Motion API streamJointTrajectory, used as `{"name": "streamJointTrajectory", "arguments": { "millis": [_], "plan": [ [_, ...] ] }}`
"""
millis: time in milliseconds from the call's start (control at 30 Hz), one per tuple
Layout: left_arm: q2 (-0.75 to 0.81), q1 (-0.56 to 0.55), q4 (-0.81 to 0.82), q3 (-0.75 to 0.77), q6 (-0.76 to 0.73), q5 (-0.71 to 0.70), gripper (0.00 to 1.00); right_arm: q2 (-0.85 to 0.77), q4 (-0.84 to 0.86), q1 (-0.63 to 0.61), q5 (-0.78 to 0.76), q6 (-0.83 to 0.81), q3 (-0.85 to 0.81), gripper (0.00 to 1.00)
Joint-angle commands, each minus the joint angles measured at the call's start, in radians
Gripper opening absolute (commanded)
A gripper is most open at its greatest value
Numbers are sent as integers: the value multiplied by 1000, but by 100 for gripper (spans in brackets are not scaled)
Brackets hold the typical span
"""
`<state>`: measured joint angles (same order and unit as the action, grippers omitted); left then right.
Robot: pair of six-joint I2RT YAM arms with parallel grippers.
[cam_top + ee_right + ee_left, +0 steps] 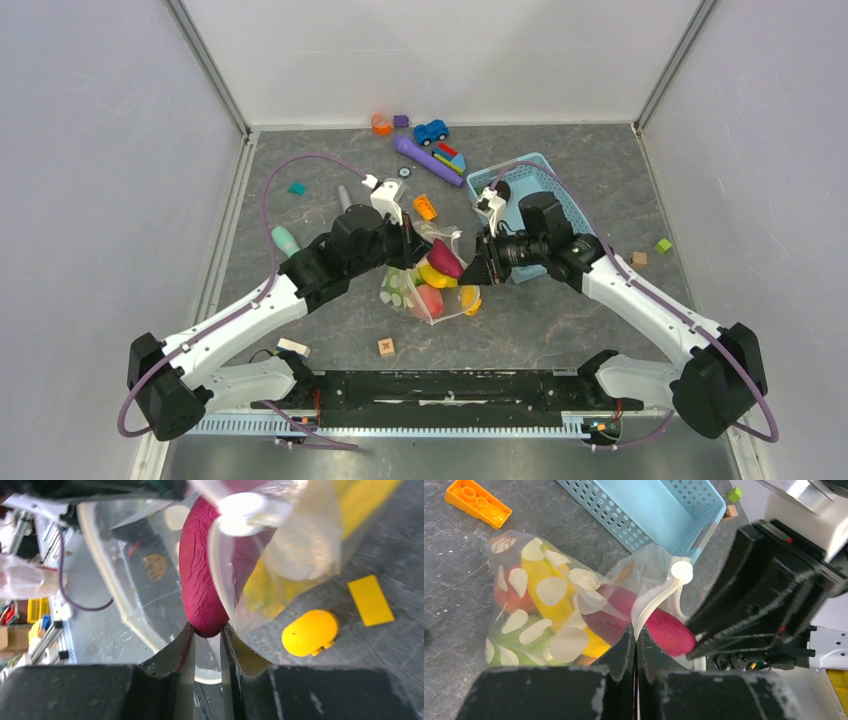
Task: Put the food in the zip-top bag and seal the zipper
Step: Place the fake vegetable in the zipper food storage bag.
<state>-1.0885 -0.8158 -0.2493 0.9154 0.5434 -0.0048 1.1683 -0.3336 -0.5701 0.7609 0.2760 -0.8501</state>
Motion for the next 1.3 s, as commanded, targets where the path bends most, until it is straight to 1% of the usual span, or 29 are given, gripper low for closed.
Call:
{"name": "streamJointTrajectory", "arguments": {
  "millis": [0,133,200,333,400,467,533,567,633,767,900,967,1100,1133,1200,1267],
  "plan": [
    [30,-12,98,-10,-23,58,5,29,-23,-15,-210,70,-75,0],
    [16,-19,129,-23,13,79,5,30,51,-47,-358,131,-79,0],
    [11,-22,139,-26,27,78,5,30,102,-56,-391,163,-69,1],
    [6,-29,149,-29,52,56,5,30,215,-84,-440,228,-40,9],
    [4,-32,154,-27,60,54,5,33,258,-102,-484,248,-34,20],
    [4,-34,156,-25,67,49,5,36,303,-115,-525,260,-24,25],
    [6,-35,155,-26,74,40,5,43,327,-127,-564,263,-23,32],
    [10,-34,153,-28,83,27,5,48,327,-129,-577,260,-24,37],
    [15,-34,144,-38,111,-23,5,62,307,-129,-587,232,-39,42],
    [30,-34,104,-41,143,-111,6,71,299,-129,-563,171,-45,52],
    [56,-34,70,-40,155,-178,7,62,298,-128,-488,83,-59,63],
    [71,-33,47,-35,153,-214,8,45,301,-126,-446,42,-62,72],
    [103,-34,-3,-29,159,-304,10,15,318,-120,-348,-8,-65,93],
    [111,-34,-12,-30,155,-316,11,5,322,-118,-322,-16,-68,96],
    [124,-34,-23,-33,149,-342,13,-13,327,-116,-319,-32,-70,98],
    [132,-34,-34,-36,147,-373,14,-35,327,-110,-347,-47,-72,98]
  ]
}}
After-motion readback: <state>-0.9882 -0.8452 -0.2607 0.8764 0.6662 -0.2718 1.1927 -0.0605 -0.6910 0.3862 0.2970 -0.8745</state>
